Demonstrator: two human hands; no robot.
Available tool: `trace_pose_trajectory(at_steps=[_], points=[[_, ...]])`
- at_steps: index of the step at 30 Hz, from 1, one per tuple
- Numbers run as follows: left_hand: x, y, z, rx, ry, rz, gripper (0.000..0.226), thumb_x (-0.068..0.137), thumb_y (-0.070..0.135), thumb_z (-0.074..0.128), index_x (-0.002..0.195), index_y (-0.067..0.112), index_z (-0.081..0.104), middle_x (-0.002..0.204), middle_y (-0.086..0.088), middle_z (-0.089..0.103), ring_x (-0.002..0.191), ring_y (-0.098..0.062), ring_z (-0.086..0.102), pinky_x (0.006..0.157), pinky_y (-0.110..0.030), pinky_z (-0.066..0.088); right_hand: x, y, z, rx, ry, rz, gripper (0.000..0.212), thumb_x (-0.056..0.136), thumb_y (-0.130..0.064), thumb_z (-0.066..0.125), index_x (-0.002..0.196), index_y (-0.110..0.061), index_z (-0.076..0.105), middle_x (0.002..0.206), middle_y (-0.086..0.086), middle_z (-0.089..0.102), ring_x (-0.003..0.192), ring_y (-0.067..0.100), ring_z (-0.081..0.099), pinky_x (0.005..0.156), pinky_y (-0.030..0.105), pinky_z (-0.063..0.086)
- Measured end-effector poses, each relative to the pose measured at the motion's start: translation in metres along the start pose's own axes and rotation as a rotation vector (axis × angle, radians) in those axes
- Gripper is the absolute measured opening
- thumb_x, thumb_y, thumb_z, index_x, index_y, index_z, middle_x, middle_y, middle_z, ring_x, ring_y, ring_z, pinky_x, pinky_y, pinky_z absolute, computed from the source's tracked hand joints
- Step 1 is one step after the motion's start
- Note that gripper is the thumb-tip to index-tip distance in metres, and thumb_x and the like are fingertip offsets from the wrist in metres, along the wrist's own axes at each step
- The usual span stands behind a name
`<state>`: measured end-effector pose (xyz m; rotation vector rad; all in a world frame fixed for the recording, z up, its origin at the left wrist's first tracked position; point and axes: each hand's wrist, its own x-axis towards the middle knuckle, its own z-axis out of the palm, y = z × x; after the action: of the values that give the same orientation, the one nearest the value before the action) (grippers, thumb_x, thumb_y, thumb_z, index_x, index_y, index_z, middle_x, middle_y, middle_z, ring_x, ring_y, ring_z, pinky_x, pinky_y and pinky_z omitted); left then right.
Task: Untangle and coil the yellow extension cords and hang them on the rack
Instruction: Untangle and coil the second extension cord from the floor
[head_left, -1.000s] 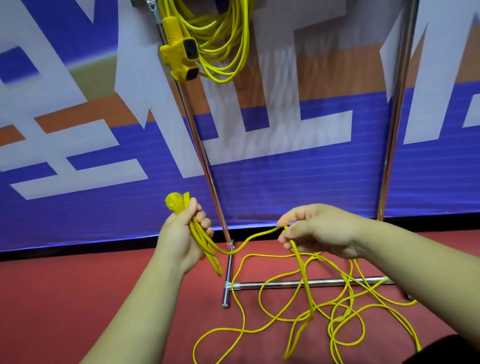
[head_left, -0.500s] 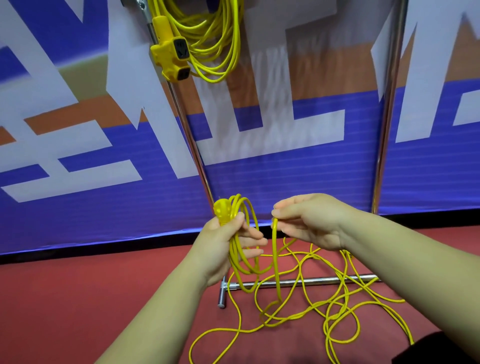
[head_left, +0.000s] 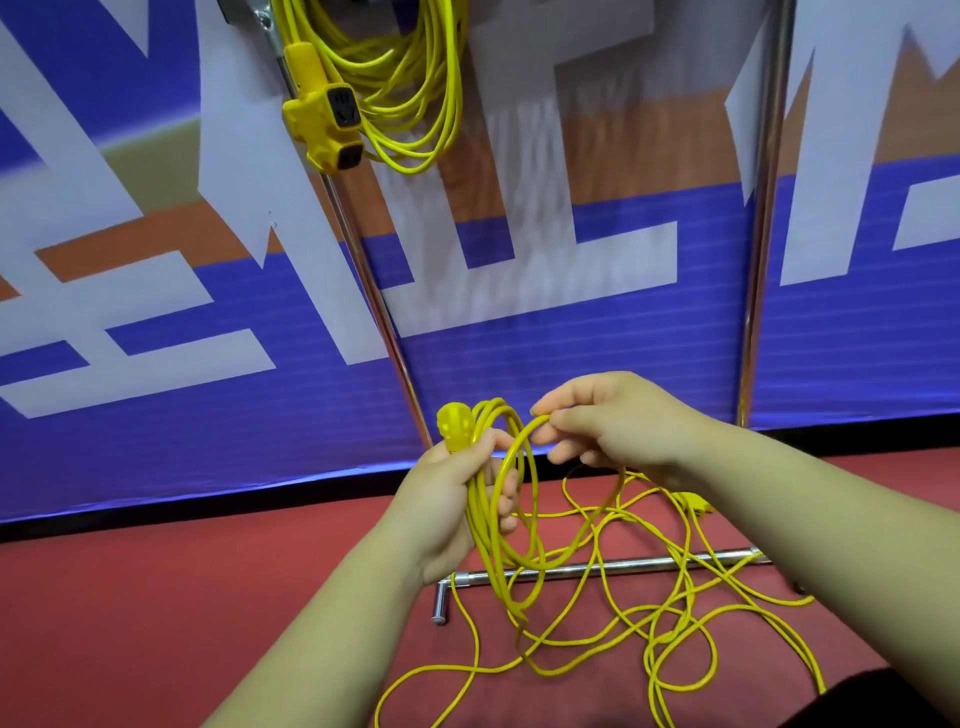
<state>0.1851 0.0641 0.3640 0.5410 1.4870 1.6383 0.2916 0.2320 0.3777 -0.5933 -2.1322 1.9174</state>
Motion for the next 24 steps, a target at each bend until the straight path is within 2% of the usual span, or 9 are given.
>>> trace_pose_trajectory(at_steps=[5,8,10,13,16,20,22,24], points=[[-0.002,0.003,0.003,-0.051,-0.059,-0.011,0.020,0.097,0.029,0.053,0.103,0.010,0.058,0.059,-0.008,0.044,0.047,-0.015,0.037,0.043,-0.021,0.030,0.001,0.006,-0.001,-0.269,0.004,-0.142,0.008,0.091,-0.012,0.068,0.098,-0.017,0.068,0.078,0.006,0.076,0.066,0.018,0.071,0.064,0.034,0.050],[-0.002,0.005,0.000,-0.083,-0.106,-0.030,0.030,0.091,0.032,0.056,0.103,0.005,0.062,0.058,-0.005,0.040,0.045,-0.012,0.034,0.041,-0.019,0.025,0.005,0.007,-0.008,-0.416,0.079,-0.222,0.007,0.083,-0.029,0.078,0.084,-0.025,0.073,0.065,0.004,0.071,0.056,0.015,0.063,0.060,0.035,0.051],[-0.002,0.007,-0.002,-0.106,-0.133,-0.066,0.034,0.090,0.036,0.056,0.098,0.005,0.068,0.057,-0.003,0.037,0.043,-0.010,0.033,0.038,-0.018,0.025,0.007,0.007,-0.012,-0.497,0.118,-0.273,0.014,0.077,-0.041,0.082,0.079,-0.029,0.074,0.065,0.006,0.068,0.053,0.012,0.054,0.056,0.034,0.045],[-0.004,0.008,-0.006,-0.089,-0.192,-0.098,0.027,0.088,0.035,0.065,0.093,0.009,0.074,0.054,0.001,0.036,0.038,-0.005,0.031,0.034,-0.016,0.026,0.010,0.012,-0.011,-0.552,0.138,-0.312,0.020,0.072,-0.051,0.081,0.076,-0.033,0.075,0.074,-0.007,0.070,0.059,0.009,0.059,0.061,0.032,0.048],[-0.004,0.008,-0.010,-0.076,-0.248,-0.117,0.018,0.084,0.022,0.071,0.096,0.011,0.077,0.051,0.003,0.036,0.034,-0.001,0.031,0.033,-0.015,0.026,0.015,0.018,-0.010,-0.515,0.124,-0.330,0.018,0.075,-0.045,0.082,0.078,-0.030,0.074,0.074,-0.019,0.070,0.062,0.003,0.063,0.064,0.026,0.050],[-0.005,0.011,-0.014,-0.094,-0.290,-0.141,0.021,0.083,0.019,0.069,0.099,0.007,0.076,0.047,0.003,0.037,0.031,-0.002,0.032,0.032,-0.015,0.027,0.022,0.027,-0.013,-0.456,0.094,-0.313,0.016,0.078,-0.027,0.084,0.088,-0.028,0.071,0.080,-0.011,0.075,0.072,0.011,0.069,0.076,0.034,0.057],[-0.007,0.012,-0.015,-0.061,-0.280,-0.126,0.016,0.083,0.017,0.068,0.095,0.008,0.076,0.048,0.000,0.041,0.033,-0.006,0.037,0.034,-0.017,0.032,0.023,0.029,-0.014,-0.442,0.098,-0.322,0.016,0.079,-0.022,0.083,0.088,-0.026,0.070,0.077,-0.009,0.075,0.072,0.010,0.070,0.075,0.032,0.057],[-0.007,0.011,-0.016,-0.041,-0.265,-0.117,0.011,0.085,0.015,0.066,0.089,0.009,0.076,0.056,-0.005,0.051,0.041,-0.014,0.050,0.042,-0.023,0.043,0.024,0.028,-0.013,-0.436,0.132,-0.355,0.015,0.079,-0.021,0.083,0.085,-0.025,0.070,0.073,-0.009,0.073,0.068,0.006,0.069,0.070,0.027,0.055]])
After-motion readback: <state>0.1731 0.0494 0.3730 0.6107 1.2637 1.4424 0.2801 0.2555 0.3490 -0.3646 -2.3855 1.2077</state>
